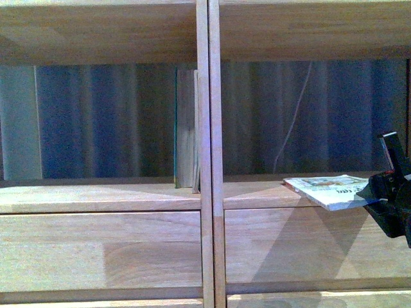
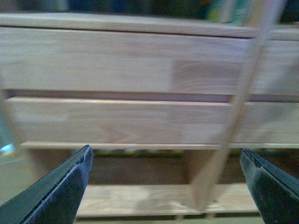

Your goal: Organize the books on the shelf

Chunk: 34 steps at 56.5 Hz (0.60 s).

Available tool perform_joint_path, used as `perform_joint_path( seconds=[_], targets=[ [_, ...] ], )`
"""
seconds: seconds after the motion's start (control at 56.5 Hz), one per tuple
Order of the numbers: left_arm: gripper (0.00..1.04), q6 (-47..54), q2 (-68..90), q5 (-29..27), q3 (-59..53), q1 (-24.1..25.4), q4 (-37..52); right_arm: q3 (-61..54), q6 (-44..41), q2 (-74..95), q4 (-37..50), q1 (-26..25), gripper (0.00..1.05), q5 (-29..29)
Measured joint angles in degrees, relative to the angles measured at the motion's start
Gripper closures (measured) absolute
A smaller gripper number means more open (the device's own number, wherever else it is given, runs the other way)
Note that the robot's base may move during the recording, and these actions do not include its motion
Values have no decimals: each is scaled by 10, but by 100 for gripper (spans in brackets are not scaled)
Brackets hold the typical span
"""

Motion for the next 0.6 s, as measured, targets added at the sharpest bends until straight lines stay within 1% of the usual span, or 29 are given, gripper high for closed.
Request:
perform_joint_path(
  seconds=[0.018, 0.035, 0.053, 0.089, 0.106, 0.142, 0.159, 0.195, 0.248, 0.266, 0.337, 0.407, 0.531, 0.602],
  targets=[
    [7, 0, 12, 14, 0, 11, 7, -2, 0, -4, 1, 0, 97, -3],
    [7, -2, 39, 85, 3, 36, 46, -6, 0, -14, 4, 0, 97, -7],
    [7, -3, 55, 112, 4, 48, 62, -8, 0, -20, 7, 0, 97, -10],
    [7, -14, 120, 196, 11, 91, 130, -13, 0, -42, 14, 0, 97, -25],
    [7, -15, 139, 216, 14, 101, 149, -14, -1, -47, 16, 0, 97, -30],
    [7, -23, 210, 269, 31, 131, 216, -18, -2, -71, 21, -2, 97, -46],
    [7, -31, 266, 292, 49, 147, 268, -20, -2, -90, 26, -3, 97, -56],
    [7, -38, 335, 295, 76, 159, 330, -22, -3, -114, 28, -5, 97, -66],
    [7, -49, 448, 279, 133, 165, 408, -28, -5, -155, 31, -5, 97, -83],
    [7, -52, 462, 279, 141, 165, 412, -29, -5, -160, 31, -5, 97, -86],
    [7, -65, 558, 274, 206, 159, 412, -37, -12, -193, 34, 2, 97, -101],
    [7, -83, 632, 275, 266, 146, 388, -41, -19, -213, 38, 16, 97, -110],
    [7, -121, 729, 276, 386, 109, 320, -43, -50, -230, 46, 59, 97, -115],
    [7, -133, 761, 265, 439, 88, 305, -43, -77, -231, 53, 87, 97, -120]
  ],
)
